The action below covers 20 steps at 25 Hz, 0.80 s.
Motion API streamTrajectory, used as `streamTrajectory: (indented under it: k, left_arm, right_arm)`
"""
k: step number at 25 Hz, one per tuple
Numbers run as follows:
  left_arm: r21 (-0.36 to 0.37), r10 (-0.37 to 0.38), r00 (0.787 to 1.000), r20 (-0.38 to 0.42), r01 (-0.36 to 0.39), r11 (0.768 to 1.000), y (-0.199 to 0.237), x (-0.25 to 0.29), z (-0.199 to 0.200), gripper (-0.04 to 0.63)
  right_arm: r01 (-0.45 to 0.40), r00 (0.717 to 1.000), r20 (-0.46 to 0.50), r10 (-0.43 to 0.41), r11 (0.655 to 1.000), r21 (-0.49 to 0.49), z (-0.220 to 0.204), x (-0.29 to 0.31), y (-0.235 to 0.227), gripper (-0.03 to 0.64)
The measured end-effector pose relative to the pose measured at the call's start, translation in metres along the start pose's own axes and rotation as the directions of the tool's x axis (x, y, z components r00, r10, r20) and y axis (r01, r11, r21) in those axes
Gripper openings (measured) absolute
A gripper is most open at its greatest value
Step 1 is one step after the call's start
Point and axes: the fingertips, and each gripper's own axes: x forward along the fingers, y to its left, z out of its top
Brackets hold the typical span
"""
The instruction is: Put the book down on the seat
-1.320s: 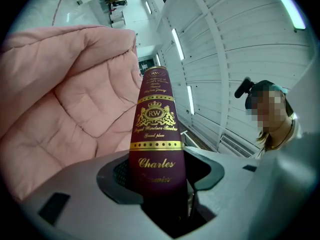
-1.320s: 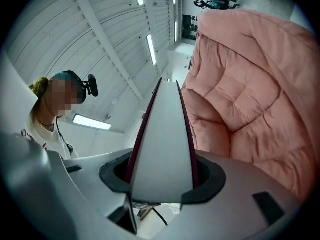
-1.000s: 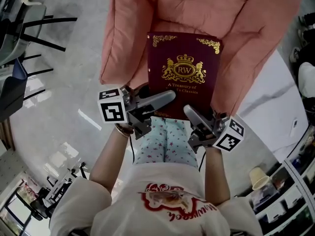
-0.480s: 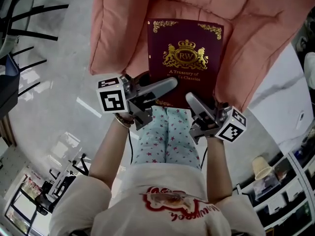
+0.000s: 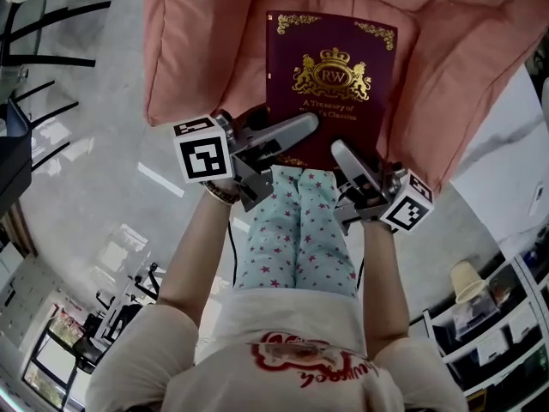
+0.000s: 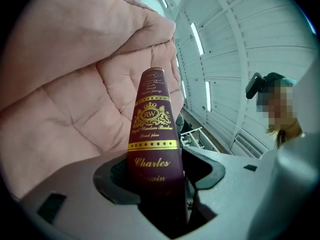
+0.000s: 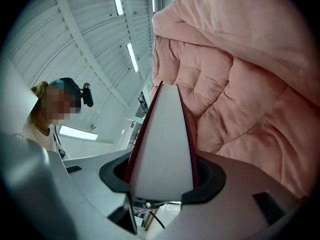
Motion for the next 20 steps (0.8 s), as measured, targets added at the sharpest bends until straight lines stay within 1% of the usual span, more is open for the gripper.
streamTrajectory:
  k: [3,5,10,16,20]
  left_arm:
    - [0.029,0.037,0.999,-0.004,-0.037,0.999,0.016,0.000,-0.003,0.259]
    - [0.040,0.065,0.998,-0.001,-0.065,0.997,0.032,0.004,-0.006,0.264]
    - [0.037,0.118,0.993,0.015,-0.118,0.992,0.065,0.012,-0.017,0.281]
    - [0.082,0.188,0.982,0.005,-0.188,0.979,0.099,0.009,-0.023,0.298]
    - [0.064,0.224,0.974,0.027,-0.225,0.972,0.118,0.013,-0.015,0.302]
  right_arm:
    - [-0.018,1.000,0.011,0.018,1.000,0.003,-0.006,0.001,-0.016,0.221]
    - [-0.012,1.000,0.018,0.012,1.000,0.013,-0.008,0.000,-0.032,0.221]
    - [0.028,0.999,0.042,-0.030,0.999,0.030,-0.013,-0.008,-0.065,0.224]
    - [0.070,0.993,0.090,-0.076,0.995,0.066,-0.030,-0.006,-0.096,0.229]
    - [0.093,0.990,0.101,-0.101,0.992,0.081,-0.024,0.001,-0.114,0.233]
